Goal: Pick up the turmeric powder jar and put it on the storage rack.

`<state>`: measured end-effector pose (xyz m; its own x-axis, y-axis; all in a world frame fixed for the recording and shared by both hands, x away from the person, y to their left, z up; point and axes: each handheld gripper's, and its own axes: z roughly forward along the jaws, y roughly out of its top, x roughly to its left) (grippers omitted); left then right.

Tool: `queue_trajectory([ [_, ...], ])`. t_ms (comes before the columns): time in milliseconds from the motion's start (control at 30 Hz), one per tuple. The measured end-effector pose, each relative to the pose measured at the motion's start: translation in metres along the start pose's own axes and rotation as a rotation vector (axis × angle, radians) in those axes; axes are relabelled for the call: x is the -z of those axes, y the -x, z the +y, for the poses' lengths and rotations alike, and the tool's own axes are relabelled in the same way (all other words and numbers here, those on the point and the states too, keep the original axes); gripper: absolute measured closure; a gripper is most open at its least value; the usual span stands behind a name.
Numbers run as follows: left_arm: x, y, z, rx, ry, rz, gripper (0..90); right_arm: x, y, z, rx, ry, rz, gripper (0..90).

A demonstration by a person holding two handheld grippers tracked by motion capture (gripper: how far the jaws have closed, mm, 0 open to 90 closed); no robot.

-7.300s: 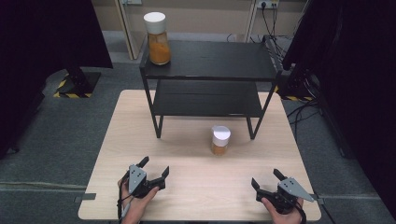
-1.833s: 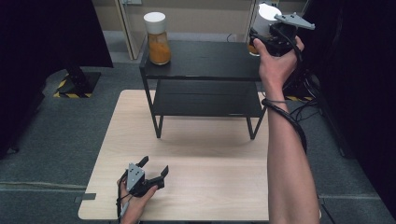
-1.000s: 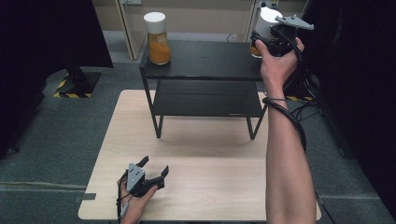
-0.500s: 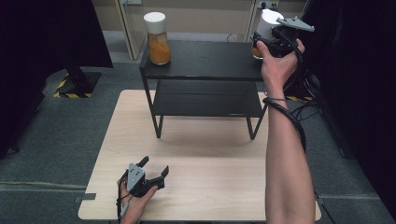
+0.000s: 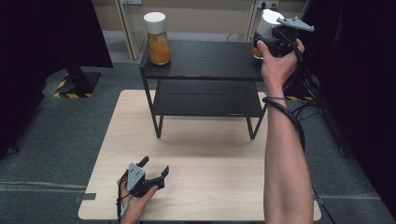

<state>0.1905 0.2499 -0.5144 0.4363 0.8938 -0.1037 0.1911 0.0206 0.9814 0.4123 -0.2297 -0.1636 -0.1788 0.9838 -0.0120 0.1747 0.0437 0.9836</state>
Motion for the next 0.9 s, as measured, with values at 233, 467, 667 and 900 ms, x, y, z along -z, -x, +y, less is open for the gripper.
queue_trajectory([
  [233, -0.0001, -0.0004, 0.0002, 0.001, -0.001, -0.001, 10.2, -0.0030, -0.0012, -0.0022, 0.010, -0.010, -0.003, 30.7],
  [467, -0.0001, -0.0003, 0.0001, 0.000, -0.001, -0.001, 10.2, -0.0043, -0.0014, -0.0057, 0.012, -0.008, -0.004, 30.7],
  [667, -0.0002, 0.0000, 0.0005, -0.003, -0.003, -0.001, 10.2, -0.0052, -0.0009, -0.0053, 0.024, -0.010, 0.002, 30.6],
  [900, -0.0003, 0.0001, 0.0006, -0.004, -0.004, -0.001, 10.2, -0.0066, 0.0000, -0.0058, 0.024, -0.008, 0.006, 30.4],
])
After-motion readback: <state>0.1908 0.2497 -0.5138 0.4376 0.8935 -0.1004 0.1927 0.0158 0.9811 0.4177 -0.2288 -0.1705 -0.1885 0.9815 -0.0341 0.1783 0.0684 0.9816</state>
